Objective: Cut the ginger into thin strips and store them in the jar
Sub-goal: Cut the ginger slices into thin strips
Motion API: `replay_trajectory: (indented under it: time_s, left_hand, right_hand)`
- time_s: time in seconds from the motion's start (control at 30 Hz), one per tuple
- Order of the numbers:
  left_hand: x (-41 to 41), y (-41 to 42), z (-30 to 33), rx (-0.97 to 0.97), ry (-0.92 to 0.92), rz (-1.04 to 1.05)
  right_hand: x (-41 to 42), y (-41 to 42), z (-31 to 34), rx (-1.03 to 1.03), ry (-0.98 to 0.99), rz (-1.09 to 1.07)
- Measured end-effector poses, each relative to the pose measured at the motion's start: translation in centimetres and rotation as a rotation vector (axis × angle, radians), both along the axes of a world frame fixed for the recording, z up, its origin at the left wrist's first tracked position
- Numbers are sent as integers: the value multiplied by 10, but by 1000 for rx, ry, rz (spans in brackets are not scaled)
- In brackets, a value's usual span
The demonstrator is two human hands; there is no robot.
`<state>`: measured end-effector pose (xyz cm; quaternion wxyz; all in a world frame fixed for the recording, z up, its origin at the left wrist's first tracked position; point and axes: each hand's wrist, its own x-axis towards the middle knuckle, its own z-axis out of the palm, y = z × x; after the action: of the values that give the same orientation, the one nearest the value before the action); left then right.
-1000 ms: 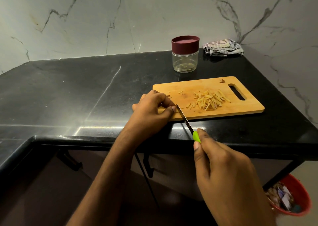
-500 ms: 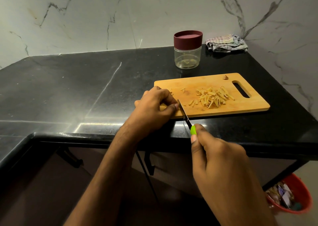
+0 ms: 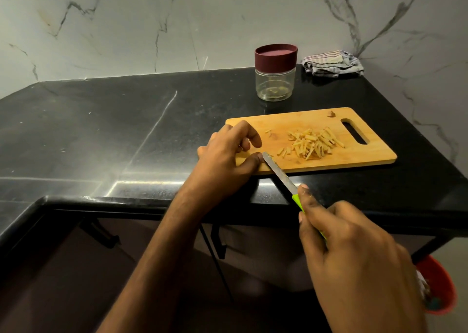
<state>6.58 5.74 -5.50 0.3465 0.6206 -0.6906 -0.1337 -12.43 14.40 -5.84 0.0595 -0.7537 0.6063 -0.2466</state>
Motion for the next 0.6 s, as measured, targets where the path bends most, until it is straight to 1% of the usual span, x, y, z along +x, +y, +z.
replay_trajectory:
  time_s: [0.03, 0.13, 0.3, 0.4, 0.5, 0.6]
  left_hand:
    - [-1, 1, 1, 6, -41, -12]
    - [-3, 1, 2, 35, -121, -34]
    - [-3, 1, 3, 54, -173, -56]
    - [-3, 1, 3, 40, -194, -55]
    - [-4, 2, 1, 20, -150, -24]
    - [-4, 5, -2, -33, -86, 26]
  right_hand:
    - [0, 0, 1, -7, 37, -4]
    - [1, 1, 3, -58, 30, 18]
    - [0, 1, 3, -16, 26, 39]
    - [-1, 0, 2, -4, -24, 53]
    - [-1, -4, 0, 9, -29, 37]
    - [-2, -6, -5, -85, -102, 43]
